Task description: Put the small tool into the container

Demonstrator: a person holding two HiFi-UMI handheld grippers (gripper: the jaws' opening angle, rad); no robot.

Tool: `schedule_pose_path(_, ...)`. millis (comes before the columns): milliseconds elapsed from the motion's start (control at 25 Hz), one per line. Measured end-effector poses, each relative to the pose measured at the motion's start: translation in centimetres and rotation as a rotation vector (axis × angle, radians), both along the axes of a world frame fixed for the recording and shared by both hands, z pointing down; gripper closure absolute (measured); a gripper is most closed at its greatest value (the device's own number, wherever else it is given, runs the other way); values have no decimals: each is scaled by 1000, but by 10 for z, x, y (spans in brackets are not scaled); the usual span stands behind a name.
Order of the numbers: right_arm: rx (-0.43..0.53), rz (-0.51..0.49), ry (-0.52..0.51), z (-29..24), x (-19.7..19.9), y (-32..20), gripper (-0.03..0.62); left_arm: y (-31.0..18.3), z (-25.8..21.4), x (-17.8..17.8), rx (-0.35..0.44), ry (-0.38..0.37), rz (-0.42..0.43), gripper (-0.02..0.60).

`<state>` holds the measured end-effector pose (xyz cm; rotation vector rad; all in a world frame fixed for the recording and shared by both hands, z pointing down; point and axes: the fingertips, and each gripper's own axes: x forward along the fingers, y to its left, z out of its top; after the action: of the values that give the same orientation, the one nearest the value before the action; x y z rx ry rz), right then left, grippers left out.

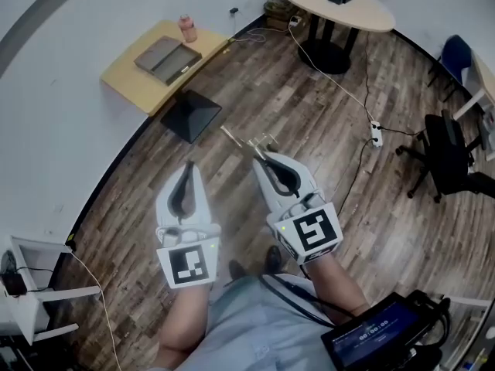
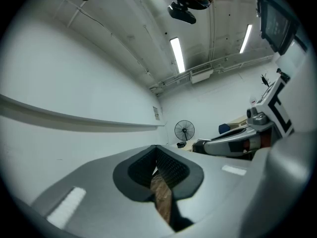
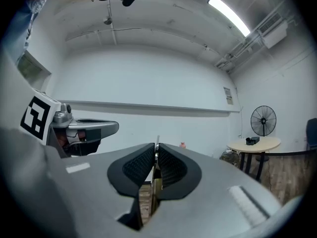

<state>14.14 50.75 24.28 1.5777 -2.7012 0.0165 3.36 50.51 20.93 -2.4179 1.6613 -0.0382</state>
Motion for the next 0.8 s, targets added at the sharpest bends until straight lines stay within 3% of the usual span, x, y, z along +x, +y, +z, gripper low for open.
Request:
schedule_pose_path(320, -15, -1, -14, 11, 49, -14, 566, -7, 16, 35, -32, -19, -39, 572)
schedule_pose_path(800, -75, 4, 16, 40, 42, -92, 568, -90, 41, 17, -73, 3, -61, 572)
